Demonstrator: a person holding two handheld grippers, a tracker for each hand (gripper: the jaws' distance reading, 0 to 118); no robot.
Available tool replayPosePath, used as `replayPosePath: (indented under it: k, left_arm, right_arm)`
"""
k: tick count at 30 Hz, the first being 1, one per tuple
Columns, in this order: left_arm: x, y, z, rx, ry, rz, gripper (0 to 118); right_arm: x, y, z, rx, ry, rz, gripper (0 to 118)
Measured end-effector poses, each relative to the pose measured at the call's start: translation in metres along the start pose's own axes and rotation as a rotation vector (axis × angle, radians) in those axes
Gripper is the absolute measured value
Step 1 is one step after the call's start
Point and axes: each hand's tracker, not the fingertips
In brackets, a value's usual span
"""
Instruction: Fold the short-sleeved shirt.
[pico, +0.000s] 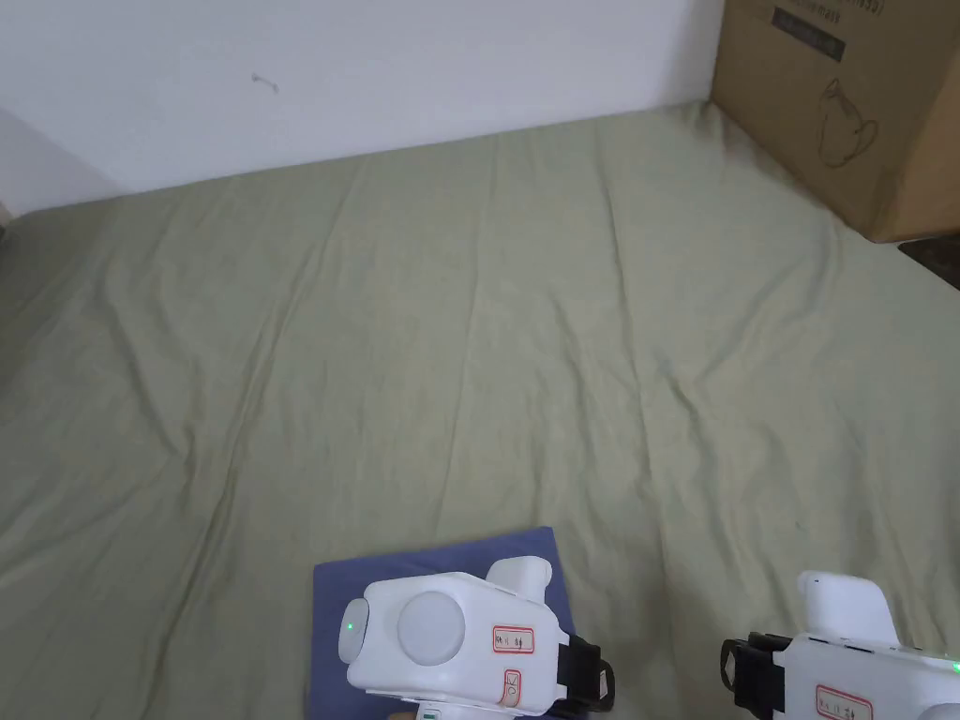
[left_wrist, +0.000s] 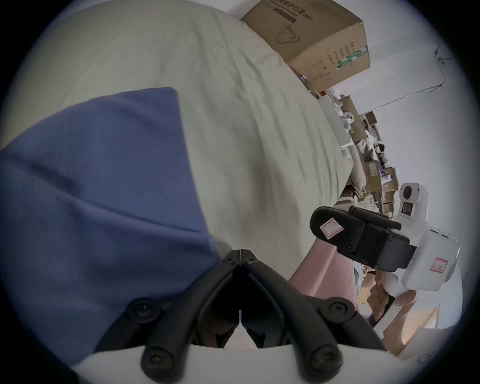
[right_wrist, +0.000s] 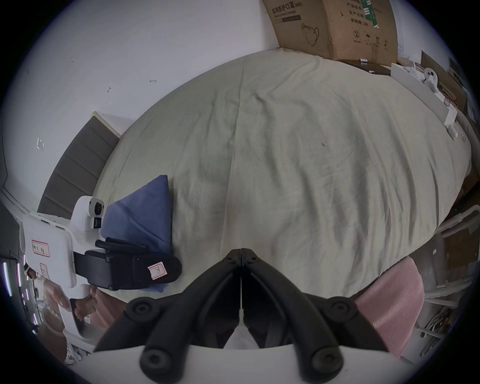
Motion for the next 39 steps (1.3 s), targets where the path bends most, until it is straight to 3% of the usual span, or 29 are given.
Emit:
replayPosePath:
  k: [7, 14, 16, 20, 23, 24, 25, 27, 31, 36, 37, 38, 39]
  left_arm:
    - [-0.007, -0.009, 0.084, 0.195, -0.094, 0.022, 0]
    - [-0.091, -0.056, 0.191, 0.458, -0.031, 0.232, 0]
    - [-0.118, -0.073, 0.205, 0.477, -0.014, 0.321, 0]
    - [-0.155, -0.106, 0.214, 0.494, -0.013, 0.391, 0]
    - [-0.174, -0.121, 0.206, 0.515, -0.058, 0.478, 2]
    - [-0.179, -0.124, 0.203, 0.524, -0.075, 0.51, 14]
    - [-0.185, -0.126, 0.201, 0.519, -0.096, 0.53, 42]
    - [-0.17, -0.123, 0.197, 0.505, -0.161, 0.54, 57]
    - [-0.184, -0.1, 0.173, 0.467, -0.199, 0.536, 108]
    - [-0.195, -0.068, 0.138, 0.411, -0.34, 0.554, 108]
    - [-0.2, -0.063, 0.127, 0.387, -0.392, 0.556, 100]
    - [-0.198, -0.06, 0.117, 0.359, -0.444, 0.556, 72]
    - [-0.198, -0.058, 0.113, 0.344, -0.453, 0.557, 32]
  right_arm:
    - [-0.024, 0.013, 0.008, 0.02, 0.011, 0.073, 0]
    - [-0.104, 0.032, -0.008, 0.025, 0.111, 0.279, 0]
    - [-0.128, 0.035, -0.022, 0.016, 0.126, 0.32, 0]
    - [-0.158, 0.034, -0.062, -0.059, 0.155, 0.314, 0]
    - [-0.166, 0.019, -0.1, -0.143, 0.08, 0.353, 0]
    - [-0.166, 0.014, -0.108, -0.151, 0.058, 0.378, 0]
    - [-0.167, 0.014, -0.108, -0.137, 0.068, 0.363, 0]
    - [-0.169, 0.021, -0.101, -0.125, 0.074, 0.345, 0]
    - [-0.166, 0.023, -0.099, -0.134, 0.082, 0.353, 0]
    - [-0.168, 0.021, -0.098, -0.128, 0.068, 0.352, 0]
    - [-0.169, 0.021, -0.098, -0.128, 0.065, 0.356, 0]
    - [-0.169, 0.021, -0.098, -0.128, 0.063, 0.357, 0]
    - [-0.169, 0.021, -0.098, -0.129, 0.062, 0.357, 0]
